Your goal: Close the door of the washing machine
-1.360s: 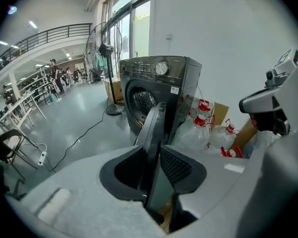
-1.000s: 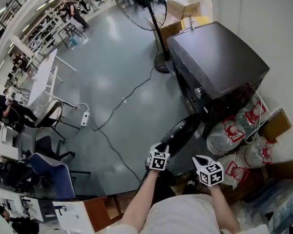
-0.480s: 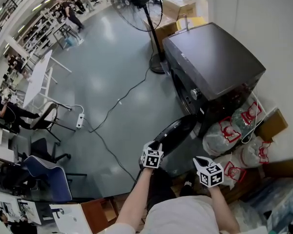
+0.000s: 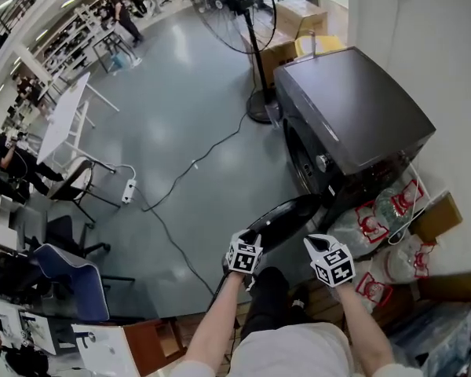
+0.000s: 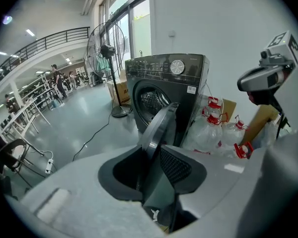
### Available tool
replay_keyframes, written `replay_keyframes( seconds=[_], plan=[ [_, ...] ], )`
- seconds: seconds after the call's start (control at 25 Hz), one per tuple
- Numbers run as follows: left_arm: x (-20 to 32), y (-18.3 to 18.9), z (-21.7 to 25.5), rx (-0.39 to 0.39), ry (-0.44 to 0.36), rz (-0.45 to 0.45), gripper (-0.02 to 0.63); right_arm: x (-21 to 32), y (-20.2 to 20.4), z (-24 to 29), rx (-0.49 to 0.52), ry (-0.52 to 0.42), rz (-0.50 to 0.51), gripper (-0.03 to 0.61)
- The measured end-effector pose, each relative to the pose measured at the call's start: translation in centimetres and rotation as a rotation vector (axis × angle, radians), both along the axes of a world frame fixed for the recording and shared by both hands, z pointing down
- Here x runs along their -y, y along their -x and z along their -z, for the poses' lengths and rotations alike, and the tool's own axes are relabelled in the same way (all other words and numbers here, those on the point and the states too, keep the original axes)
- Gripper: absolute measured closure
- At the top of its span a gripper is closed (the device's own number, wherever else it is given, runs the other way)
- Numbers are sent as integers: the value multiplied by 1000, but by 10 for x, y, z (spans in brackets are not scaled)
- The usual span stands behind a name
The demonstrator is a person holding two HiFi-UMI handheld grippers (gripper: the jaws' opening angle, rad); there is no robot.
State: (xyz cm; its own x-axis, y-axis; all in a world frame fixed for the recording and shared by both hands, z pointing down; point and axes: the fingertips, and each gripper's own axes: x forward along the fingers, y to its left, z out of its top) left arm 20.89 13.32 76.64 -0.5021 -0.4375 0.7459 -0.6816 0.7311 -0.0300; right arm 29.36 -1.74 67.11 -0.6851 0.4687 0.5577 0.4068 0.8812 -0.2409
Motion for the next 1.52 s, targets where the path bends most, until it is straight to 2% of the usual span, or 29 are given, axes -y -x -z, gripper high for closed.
replay_keyframes(
  seconds=[0.36,0.48,0.68,0.88,0.96,1.16,1.28,1.4,1.48,1.52],
  plan=[
    [-4,16,-2,-32,33,-3,492,-33,75,-19,32,-169,264,578],
    [-7,27,-1,-34,62,-34,491,-50,97,-29,27,-244,390,535],
    [-3,34,-3,-83,87,-88,489,-68,112,-60,21,-418,636,515],
    [-5,40,-3,-99,92,-114,487,-89,120,-79,30,-505,818,457],
    [-6,44,-2,-96,91,-119,486,-95,123,-87,48,-558,876,453],
    [-9,58,-1,-106,89,-145,485,-102,137,-103,71,-635,957,431],
    [-11,67,-1,-128,107,-205,485,-104,145,-104,75,-623,962,434],
    [-12,80,-2,-118,113,-274,483,-106,155,-106,60,-604,938,436],
    [-4,85,-2,-119,84,-320,403,-104,161,-108,42,-601,918,436],
    [-1,87,-3,-118,89,-349,403,-104,163,-108,31,-600,910,437]
  ],
)
